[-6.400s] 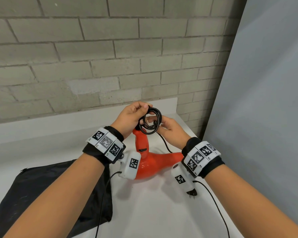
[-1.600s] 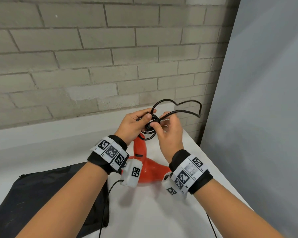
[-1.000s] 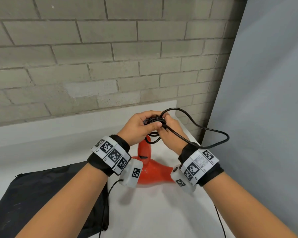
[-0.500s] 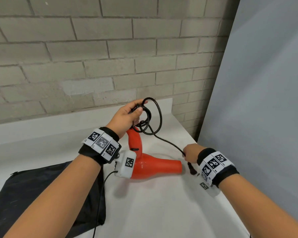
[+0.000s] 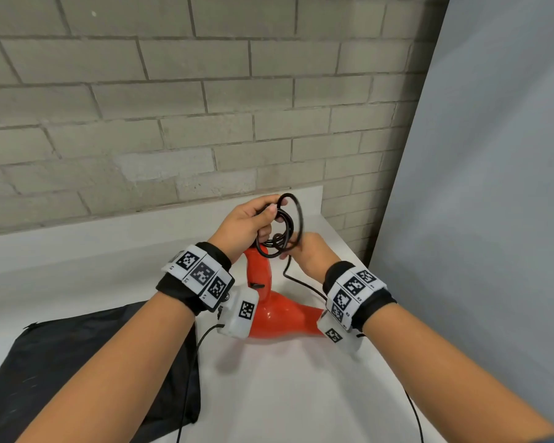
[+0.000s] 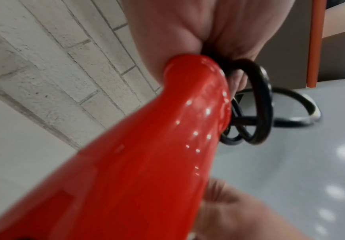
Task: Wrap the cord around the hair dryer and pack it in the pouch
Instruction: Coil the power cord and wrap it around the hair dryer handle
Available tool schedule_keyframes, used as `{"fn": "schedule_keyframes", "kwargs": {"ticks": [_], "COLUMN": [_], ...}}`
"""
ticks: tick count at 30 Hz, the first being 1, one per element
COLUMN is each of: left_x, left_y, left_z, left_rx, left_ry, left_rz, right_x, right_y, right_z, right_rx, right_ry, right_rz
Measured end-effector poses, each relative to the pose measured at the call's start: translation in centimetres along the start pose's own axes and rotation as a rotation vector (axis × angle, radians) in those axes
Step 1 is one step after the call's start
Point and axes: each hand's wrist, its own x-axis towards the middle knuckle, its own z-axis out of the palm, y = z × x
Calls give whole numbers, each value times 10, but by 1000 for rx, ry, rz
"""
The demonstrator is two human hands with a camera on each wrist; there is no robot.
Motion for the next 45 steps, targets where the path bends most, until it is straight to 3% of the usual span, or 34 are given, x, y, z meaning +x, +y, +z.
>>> {"fn": "schedule_keyframes", "kwargs": {"ticks": [3, 6, 8, 10, 14, 16, 22, 29, 36, 40, 43, 45], "left_x": [-3, -5, -5, -3, 0, 0, -6, -5, -4, -4, -4, -4], "left_y": [1, 1, 0, -1, -2, -1, 2, 1, 6, 7, 4, 3], "left_z": [-7, -14, -14, -13, -10, -9, -9, -6, -8, -4, 1, 4], "left_rx": [-98, -117, -92, -66, -33, -35, 42, 78, 229, 223, 225, 206], "left_ry": [-2, -21, -20, -12, 10, 5, -4, -5, -150, -116, -39, 9], "left_rz": [-16, -2, 8, 20, 37, 36, 68, 32, -23, -3, 16, 21], "right_x": [6, 2, -3, -6, -16, -16, -6, -1, -15, -20, -30, -36], "right_y": [36, 59, 56, 46, 2, -10, -19, -47, -66, -61, -41, -8], "right_z": [-15, -25, -25, -22, -14, -9, -15, -32, -39, -45, -50, -53], "right_rx": [-258, -458, -615, -607, -184, -53, -15, -54, -55, -28, -109, -232], "right_ry": [-3, -107, -119, -98, -174, -139, 144, 446, 393, 344, 359, 384], "right_rz": [199, 406, 441, 309, -150, -219, -128, -223, -326, -316, -208, -4]}}
